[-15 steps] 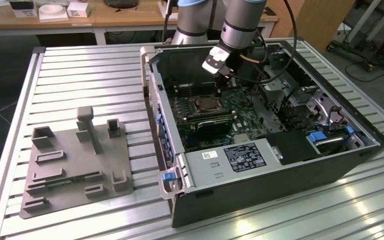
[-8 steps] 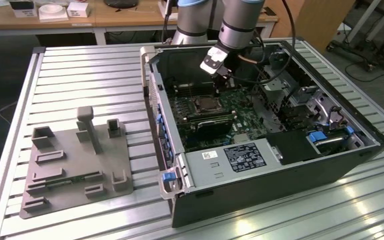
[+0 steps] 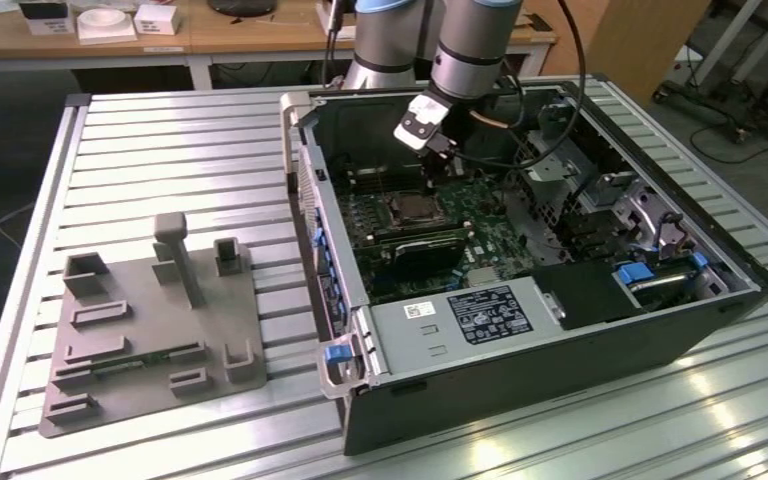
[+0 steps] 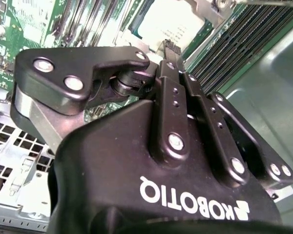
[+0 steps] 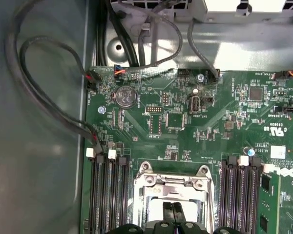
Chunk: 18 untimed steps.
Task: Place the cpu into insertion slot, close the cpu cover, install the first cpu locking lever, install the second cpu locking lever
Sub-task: 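Close the cpu cover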
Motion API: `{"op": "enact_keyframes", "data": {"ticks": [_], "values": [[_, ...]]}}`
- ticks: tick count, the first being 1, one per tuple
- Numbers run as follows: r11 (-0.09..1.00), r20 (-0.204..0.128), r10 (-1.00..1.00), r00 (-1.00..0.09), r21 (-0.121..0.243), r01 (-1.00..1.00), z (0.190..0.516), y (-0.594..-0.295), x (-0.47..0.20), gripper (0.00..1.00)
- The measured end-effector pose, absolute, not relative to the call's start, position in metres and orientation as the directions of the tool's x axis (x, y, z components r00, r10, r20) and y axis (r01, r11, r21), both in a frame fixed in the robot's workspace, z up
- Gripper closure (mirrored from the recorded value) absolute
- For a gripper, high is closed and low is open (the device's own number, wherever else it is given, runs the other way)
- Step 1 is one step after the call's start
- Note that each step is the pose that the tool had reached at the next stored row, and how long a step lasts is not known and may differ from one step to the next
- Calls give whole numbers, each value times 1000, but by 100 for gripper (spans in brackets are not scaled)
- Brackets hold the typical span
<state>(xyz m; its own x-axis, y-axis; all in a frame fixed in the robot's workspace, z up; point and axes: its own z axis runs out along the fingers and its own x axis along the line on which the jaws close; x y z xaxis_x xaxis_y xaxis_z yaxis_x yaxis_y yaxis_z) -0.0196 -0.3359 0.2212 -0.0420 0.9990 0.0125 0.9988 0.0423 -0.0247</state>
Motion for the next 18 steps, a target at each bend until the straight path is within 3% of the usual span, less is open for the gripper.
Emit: {"op": "enact_keyframes", "data": {"ticks": [4, 18], "values": [[43, -1, 999, -43, -17, 999, 221, -336, -26, 90], [44, -2, 999, -44, -10, 999, 215, -336, -59, 90]]}}
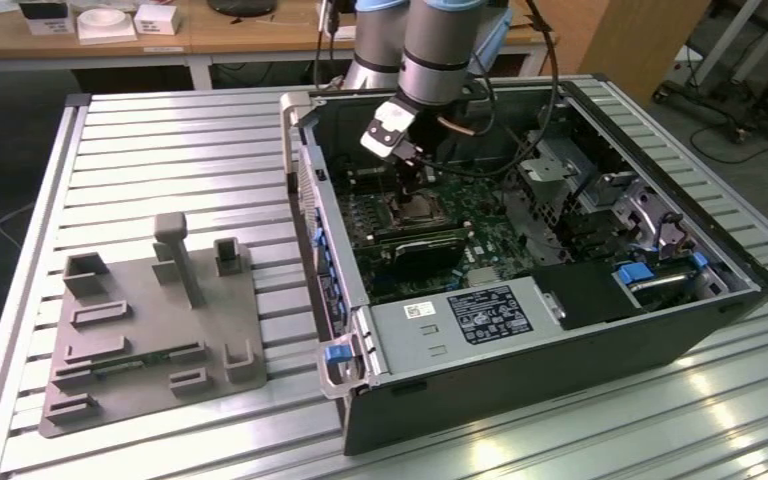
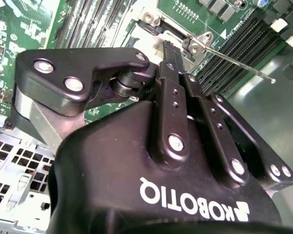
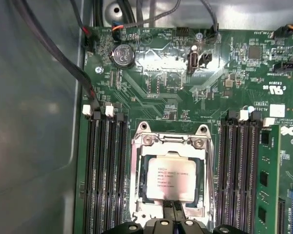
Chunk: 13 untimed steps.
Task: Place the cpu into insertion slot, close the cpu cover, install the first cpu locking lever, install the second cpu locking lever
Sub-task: 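Close the cpu cover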
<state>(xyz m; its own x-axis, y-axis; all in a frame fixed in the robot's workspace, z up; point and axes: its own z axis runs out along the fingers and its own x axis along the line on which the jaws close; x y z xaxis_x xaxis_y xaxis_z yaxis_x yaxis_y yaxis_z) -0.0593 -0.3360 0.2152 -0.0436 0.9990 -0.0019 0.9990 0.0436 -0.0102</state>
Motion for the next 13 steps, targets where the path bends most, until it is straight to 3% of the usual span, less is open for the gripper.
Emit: {"op": "enact_keyframes", "data": {"ticks": [13], "values": [[44, -2, 999, -44, -10, 999, 201, -336, -65, 90]]}}
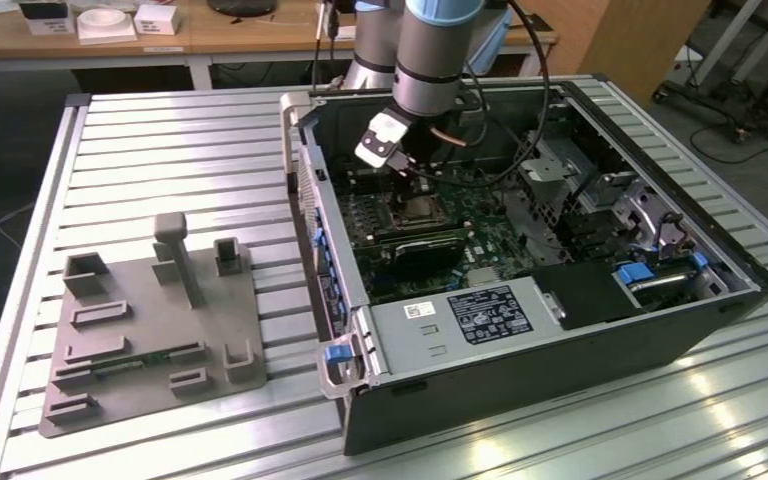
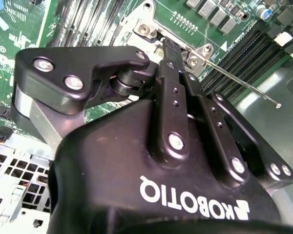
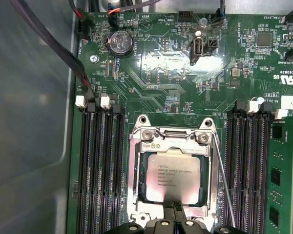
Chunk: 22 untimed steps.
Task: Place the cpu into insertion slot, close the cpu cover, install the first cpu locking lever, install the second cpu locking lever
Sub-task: 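Close the cpu cover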
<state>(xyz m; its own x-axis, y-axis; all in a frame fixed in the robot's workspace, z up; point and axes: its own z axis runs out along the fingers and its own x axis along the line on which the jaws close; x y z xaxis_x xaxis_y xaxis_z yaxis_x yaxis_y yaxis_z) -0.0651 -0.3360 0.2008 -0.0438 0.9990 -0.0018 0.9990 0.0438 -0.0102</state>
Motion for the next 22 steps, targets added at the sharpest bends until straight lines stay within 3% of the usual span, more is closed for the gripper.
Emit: {"op": "enact_keyframes", "data": {"ticks": [22], "values": [[44, -2, 999, -44, -8, 999, 207, -336, -41, 90]]}}
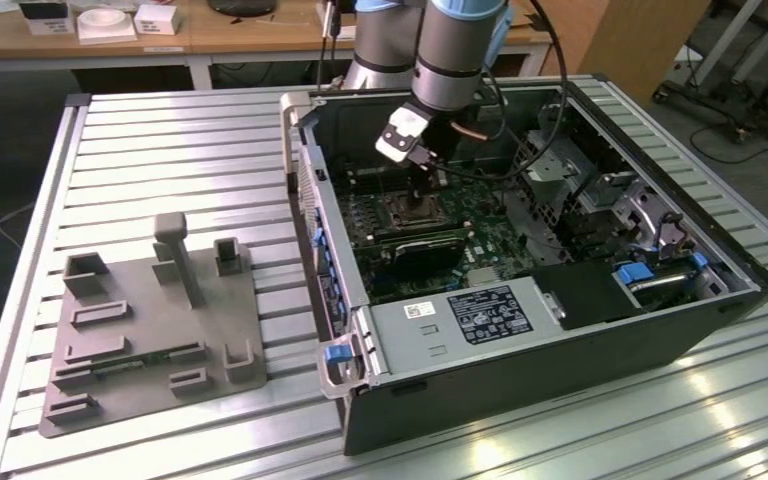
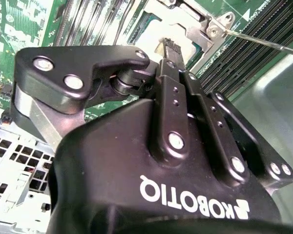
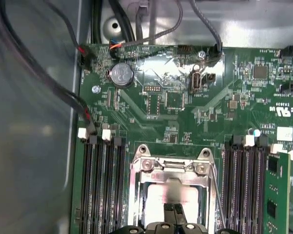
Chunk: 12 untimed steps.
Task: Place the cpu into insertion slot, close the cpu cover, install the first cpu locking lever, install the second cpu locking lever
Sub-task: 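Close the cpu cover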
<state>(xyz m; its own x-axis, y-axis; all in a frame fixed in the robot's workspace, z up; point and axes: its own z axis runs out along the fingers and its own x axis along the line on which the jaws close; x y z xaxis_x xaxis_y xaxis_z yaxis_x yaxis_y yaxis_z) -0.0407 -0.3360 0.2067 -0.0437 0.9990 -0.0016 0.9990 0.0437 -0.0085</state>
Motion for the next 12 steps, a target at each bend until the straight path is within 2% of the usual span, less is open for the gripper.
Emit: {"op": "enact_keyframes", "data": {"ticks": [12], "values": [[44, -3, 999, -44, 29, 999, 211, -336, -41, 90]]}}
